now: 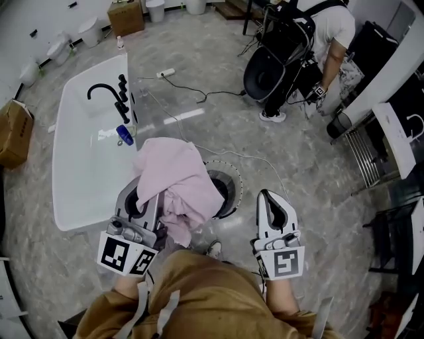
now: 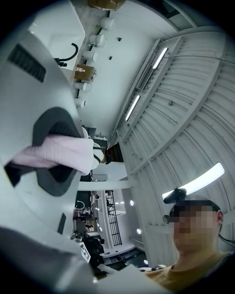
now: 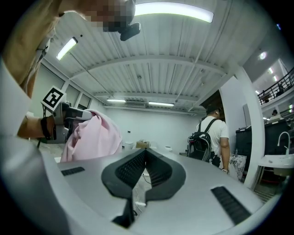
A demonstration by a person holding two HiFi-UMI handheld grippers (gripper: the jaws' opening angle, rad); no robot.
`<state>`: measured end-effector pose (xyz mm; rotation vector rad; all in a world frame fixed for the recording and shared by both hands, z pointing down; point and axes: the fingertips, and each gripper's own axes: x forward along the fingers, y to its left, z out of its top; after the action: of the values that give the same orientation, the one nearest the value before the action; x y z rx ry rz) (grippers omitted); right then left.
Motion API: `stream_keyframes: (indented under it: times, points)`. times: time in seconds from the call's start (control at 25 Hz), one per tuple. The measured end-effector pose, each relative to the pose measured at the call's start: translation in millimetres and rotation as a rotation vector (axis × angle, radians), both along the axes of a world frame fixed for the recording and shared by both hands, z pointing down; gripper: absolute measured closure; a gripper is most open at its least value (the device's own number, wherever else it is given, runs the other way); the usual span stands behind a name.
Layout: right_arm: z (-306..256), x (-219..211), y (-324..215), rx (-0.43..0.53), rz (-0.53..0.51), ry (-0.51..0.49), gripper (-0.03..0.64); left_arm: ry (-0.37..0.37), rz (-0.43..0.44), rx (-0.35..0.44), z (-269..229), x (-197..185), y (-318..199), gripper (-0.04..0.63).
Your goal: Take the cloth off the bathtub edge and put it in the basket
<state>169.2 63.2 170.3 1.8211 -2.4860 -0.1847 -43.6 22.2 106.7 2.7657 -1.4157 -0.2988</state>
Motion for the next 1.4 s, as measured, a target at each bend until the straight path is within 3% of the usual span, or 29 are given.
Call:
stream_keyframes:
  times: [0.4,0.6,0.88,1.2,1.4]
  points:
    - [9.8,0.7,-7.2,-0.028,0.05,0.025,0.611,-0.013,0.079,-0.036,18.2,20.6,-28.8,0.551]
    - [32.7,-0.6,-15.4,-0.064,0.062,0.052,0.611,-0.057,0.128,-0.043,49.0,34.8,-47.7,0.551]
    - [96.6,4.4,-42.3,-0.159,0.091,0.076,0.611,-0.111,0.202,-0.104,123.9,66.1,-78.7,0.551]
    - [204.1,14.2,-79.1,-0.229,0.098,0.094,0.611,-0.117,0.268,-0.139,241.5,105.7,-118.9,0.551]
    - [267.2,11.9,-95.4,-0.274,0.086,0.094,0.611,-0.154,0.299,-0.263,339.4,120.9,-123.6,0.551]
